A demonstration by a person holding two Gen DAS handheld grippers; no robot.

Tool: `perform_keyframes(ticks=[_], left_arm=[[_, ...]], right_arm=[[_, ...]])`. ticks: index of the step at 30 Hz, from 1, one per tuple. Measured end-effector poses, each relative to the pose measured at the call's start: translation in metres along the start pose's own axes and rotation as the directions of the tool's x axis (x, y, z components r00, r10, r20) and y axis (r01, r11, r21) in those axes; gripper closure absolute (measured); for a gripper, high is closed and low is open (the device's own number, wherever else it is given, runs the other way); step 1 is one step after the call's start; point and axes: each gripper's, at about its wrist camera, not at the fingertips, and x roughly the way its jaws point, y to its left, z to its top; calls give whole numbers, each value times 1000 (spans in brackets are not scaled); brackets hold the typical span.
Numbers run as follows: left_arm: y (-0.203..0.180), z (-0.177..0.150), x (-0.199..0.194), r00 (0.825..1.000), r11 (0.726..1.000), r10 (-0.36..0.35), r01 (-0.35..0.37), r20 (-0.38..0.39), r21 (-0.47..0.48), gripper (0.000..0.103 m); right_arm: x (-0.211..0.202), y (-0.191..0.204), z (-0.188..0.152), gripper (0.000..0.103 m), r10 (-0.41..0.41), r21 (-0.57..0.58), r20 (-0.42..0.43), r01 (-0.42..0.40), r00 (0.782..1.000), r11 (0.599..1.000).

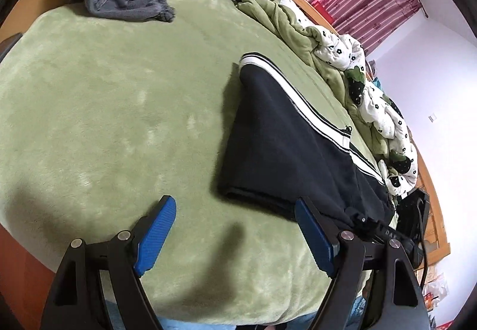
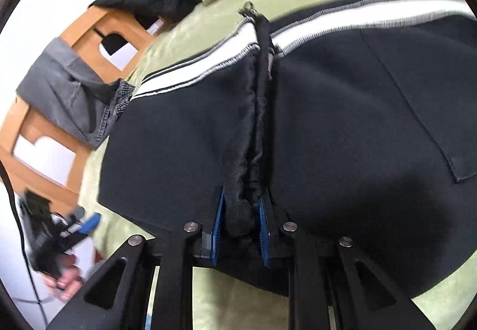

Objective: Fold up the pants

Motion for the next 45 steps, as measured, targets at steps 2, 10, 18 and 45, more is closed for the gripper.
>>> perform_keyframes(ticks=[2, 10, 18, 45], left_arm=[[-15, 5, -1, 1000, 998, 14, -15, 15, 58, 22], [-77, 50, 21, 995, 973, -87, 76, 44, 218, 22], [-57, 70, 107, 997, 979, 81, -81, 10, 186, 24], [-32, -15, -14, 992, 984, 100, -87, 74, -155, 24]], right_arm=[[-9, 9, 1, 75, -38, -44, -13, 37, 999, 998], [-71, 5, -13, 64, -138, -140, 57, 144, 989, 980], [-111, -49, -15, 60, -155, 25, 133, 153, 979, 988], [-201, -36, 23, 51, -346, -65, 398, 403, 849, 913]])
